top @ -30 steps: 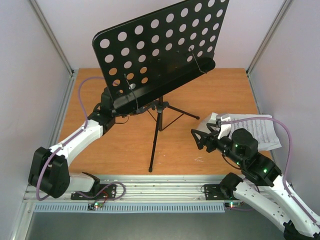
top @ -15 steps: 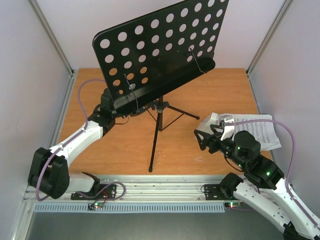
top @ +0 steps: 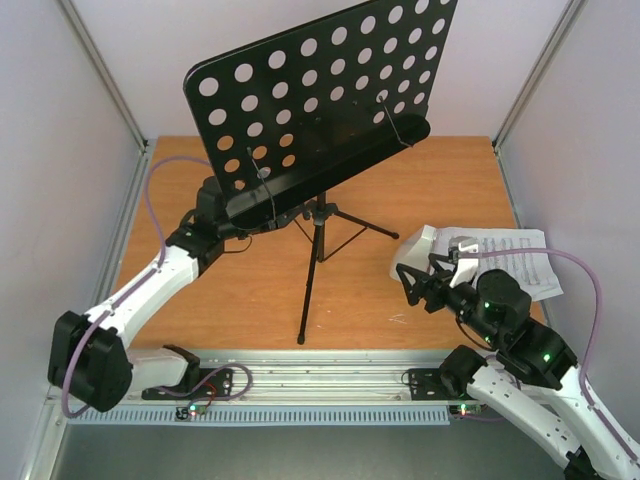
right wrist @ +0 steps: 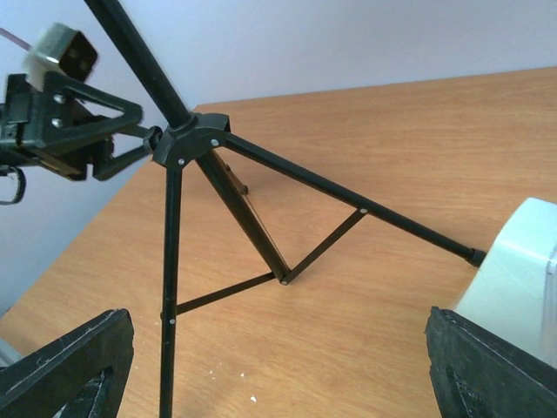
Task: Pack up the instrument practice props
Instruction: Unscrew the knob on the music stand.
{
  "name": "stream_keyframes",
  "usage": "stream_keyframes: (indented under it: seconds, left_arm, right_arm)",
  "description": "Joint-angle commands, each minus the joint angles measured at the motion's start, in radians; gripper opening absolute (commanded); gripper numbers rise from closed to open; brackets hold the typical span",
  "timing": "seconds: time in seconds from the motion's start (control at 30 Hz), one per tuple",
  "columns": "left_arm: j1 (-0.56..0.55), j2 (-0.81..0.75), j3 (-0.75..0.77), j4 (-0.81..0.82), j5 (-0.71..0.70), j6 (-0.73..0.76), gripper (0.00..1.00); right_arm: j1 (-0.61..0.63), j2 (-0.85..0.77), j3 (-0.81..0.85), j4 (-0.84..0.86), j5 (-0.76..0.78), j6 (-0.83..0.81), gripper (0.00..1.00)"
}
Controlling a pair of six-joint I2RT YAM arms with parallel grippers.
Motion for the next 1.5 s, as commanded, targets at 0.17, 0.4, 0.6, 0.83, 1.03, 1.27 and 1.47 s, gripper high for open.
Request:
stream_keyframes:
  seconds: [0.17,0.4,0.6,0.83,1.03,1.27,1.47]
  left_arm:
    - [-0.001,-0.081,-0.003,0.105,0.069,0.358,0.58]
    - [-0.004,-0.029,-0.043,0.314,0.162,0.457,0.54]
    - [-0.01,0.004,-0.019,0.219,0.156,0.583,0.51]
    - [-0.011,-0.002,-0.039,0.183,0.153,0.632,0.5]
    - [-0.018,-0.007,-0.049,0.139,0.153,0.669,0.62]
    - [-0.023,-0.005,-0.046,0.134,0.15,0.673,0.52]
    - [-0.031,0.001,-0.039,0.109,0.122,0.696,0.5]
  right_arm:
    - [0.005,-0.045,0.015,-0.056,0.034,0.008,0.93]
    - [0.005,-0.055,0.012,-0.046,0.016,0.007,0.93]
    - [0.005,-0.08,0.013,-0.078,0.033,0.001,0.93]
    - [0.005,-0.075,0.008,-0.073,0.036,-0.006,0.94]
    - [0.005,-0.054,0.006,-0.056,0.03,-0.006,0.94]
    - [0.005,-0.047,0.004,-0.046,0.022,0.001,0.94]
    - [0.005,-0.046,0.003,-0.049,0.024,0.003,0.94]
